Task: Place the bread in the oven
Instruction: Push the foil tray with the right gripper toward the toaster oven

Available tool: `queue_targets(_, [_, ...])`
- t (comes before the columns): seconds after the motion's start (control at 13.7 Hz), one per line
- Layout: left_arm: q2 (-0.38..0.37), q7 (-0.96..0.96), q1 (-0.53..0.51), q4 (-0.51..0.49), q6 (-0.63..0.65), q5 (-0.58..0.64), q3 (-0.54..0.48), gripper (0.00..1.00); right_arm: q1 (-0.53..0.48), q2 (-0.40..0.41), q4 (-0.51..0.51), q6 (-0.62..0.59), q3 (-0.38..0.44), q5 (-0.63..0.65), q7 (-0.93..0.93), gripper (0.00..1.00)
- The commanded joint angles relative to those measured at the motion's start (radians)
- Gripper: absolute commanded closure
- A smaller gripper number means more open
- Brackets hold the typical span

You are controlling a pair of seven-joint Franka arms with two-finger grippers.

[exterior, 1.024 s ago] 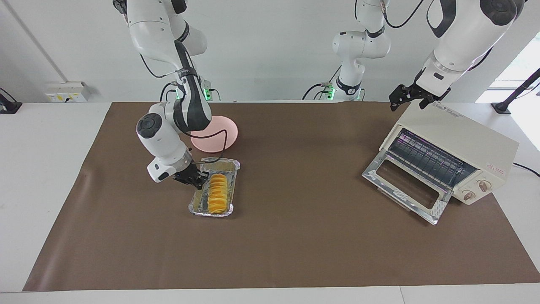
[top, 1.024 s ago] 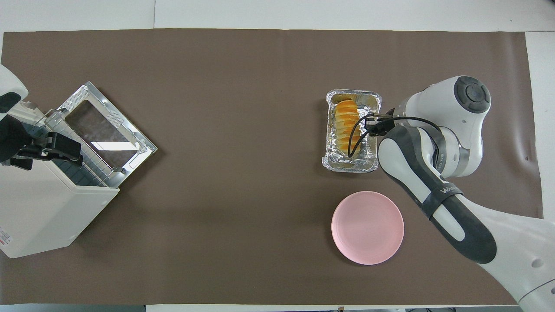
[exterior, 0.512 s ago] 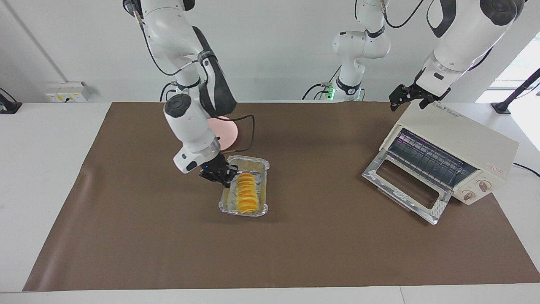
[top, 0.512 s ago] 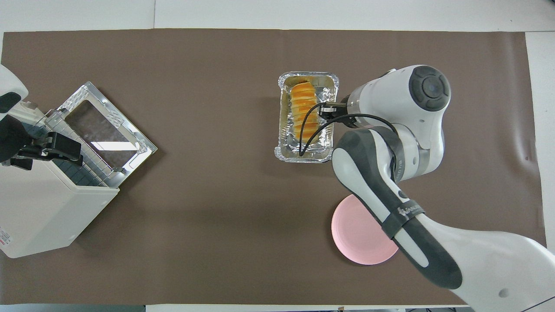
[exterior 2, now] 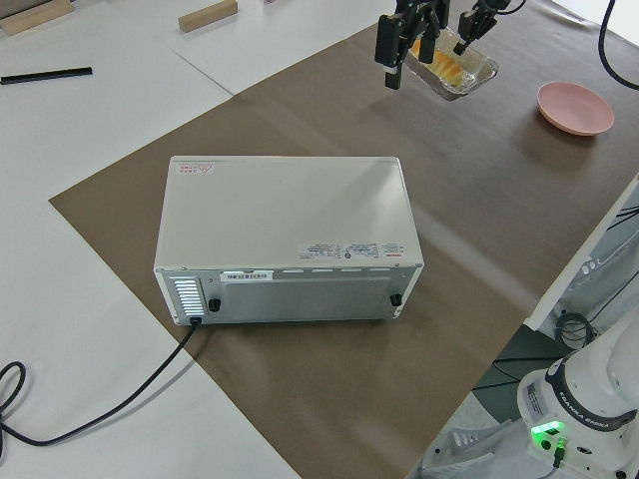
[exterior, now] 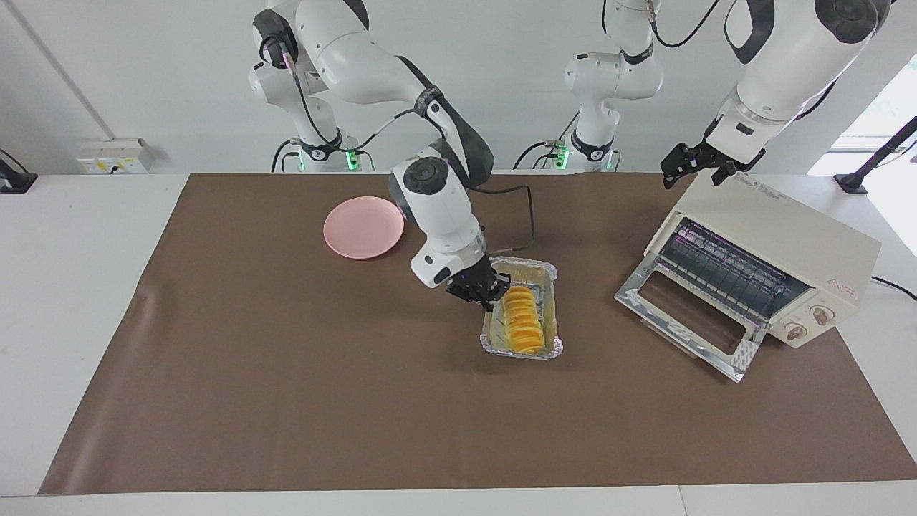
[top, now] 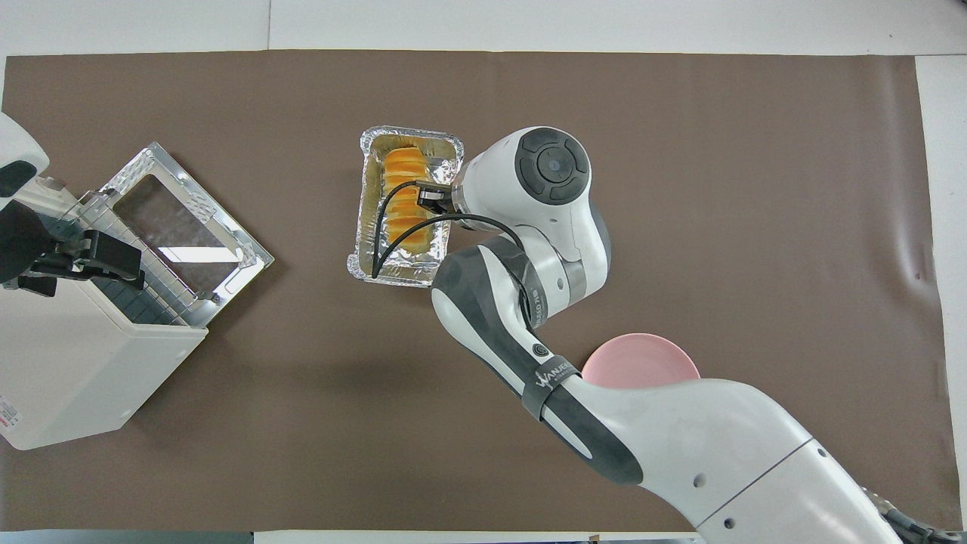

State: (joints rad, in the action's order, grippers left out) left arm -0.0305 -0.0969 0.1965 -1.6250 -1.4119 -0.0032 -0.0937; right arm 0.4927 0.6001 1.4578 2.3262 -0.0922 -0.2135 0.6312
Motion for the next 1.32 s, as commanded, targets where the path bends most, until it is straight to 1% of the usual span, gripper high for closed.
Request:
queue_targets(0.0, [-0.014, 0.011, -0.002, -0.007, -0.004, 0.014, 0.014, 0.00, 0.021, 0.078, -0.053, 0.080, 0.005, 0.017, 0.012, 1.00])
queue_targets(0.07, [-0.014, 0.008, 0.020, -0.006, -0.006, 0.014, 0.022, 0.00, 0.024, 0.090, -0.034, 0.106, 0.005, 0.022, 0.012, 1.00])
queue_targets(0.22, [-0.019, 0.008, 0.050, -0.006, -0.001, 0.017, 0.040, 0.00, 0.032, 0.096, -0.034, 0.091, 0.008, 0.023, 0.015, 1.00])
queue_targets(0.29, [-0.019, 0.002, 0.051, -0.006, -0.002, 0.017, 0.037, 0.00, 0.032, 0.095, -0.030, 0.082, 0.009, 0.025, 0.013, 0.95])
queue_targets(0.37, [-0.020, 0.003, 0.041, -0.006, -0.001, 0.017, 0.037, 0.00, 0.032, 0.092, -0.021, 0.079, 0.011, 0.042, 0.013, 0.52])
queue_targets(0.44, [-0.020, 0.000, 0.035, -0.006, -0.002, 0.017, 0.032, 0.00, 0.033, 0.089, -0.013, 0.068, 0.012, 0.095, 0.012, 0.01])
queue_targets(0.51, [-0.020, -0.001, 0.026, -0.006, -0.002, 0.017, 0.028, 0.00, 0.024, 0.081, -0.020, 0.023, 0.012, 0.179, 0.009, 0.00])
queue_targets(0.59, [-0.020, 0.002, 0.015, -0.006, 0.001, 0.017, 0.028, 0.00, 0.014, 0.055, -0.025, -0.031, 0.011, 0.239, 0.001, 0.00])
queue_targets(0.66, [-0.023, 0.003, 0.015, -0.007, 0.010, 0.017, 0.031, 0.00, -0.002, 0.017, -0.024, -0.088, 0.011, 0.253, -0.002, 0.00])
queue_targets(0.8, [-0.034, -0.006, 0.027, -0.006, 0.007, 0.017, 0.040, 0.00, -0.054, -0.096, -0.014, -0.239, 0.011, 0.253, -0.098, 0.00])
queue_targets(0.95, [-0.034, -0.048, 0.043, -0.009, -0.044, 0.016, 0.081, 0.00, -0.138, -0.182, -0.002, -0.324, 0.009, 0.244, -0.186, 0.00])
queue_targets(1.02, [-0.026, -0.061, 0.046, -0.007, -0.068, -0.001, 0.086, 0.00, -0.172, -0.215, 0.004, -0.367, 0.009, 0.243, -0.226, 0.00])
queue_targets(1.1, [-0.013, -0.069, 0.067, 0.000, -0.084, -0.059, 0.085, 0.00, -0.224, -0.253, 0.025, -0.414, 0.009, 0.243, -0.278, 0.00])
queue_targets(1.17, [0.039, -0.104, 0.093, 0.020, -0.113, -0.101, 0.091, 0.00, -0.282, -0.288, 0.044, -0.454, 0.009, 0.243, -0.338, 0.00])
queue_targets(1.24, [0.081, -0.185, 0.131, 0.052, -0.149, -0.103, 0.095, 0.00, -0.333, -0.318, 0.052, -0.500, 0.011, 0.243, -0.402, 0.00])
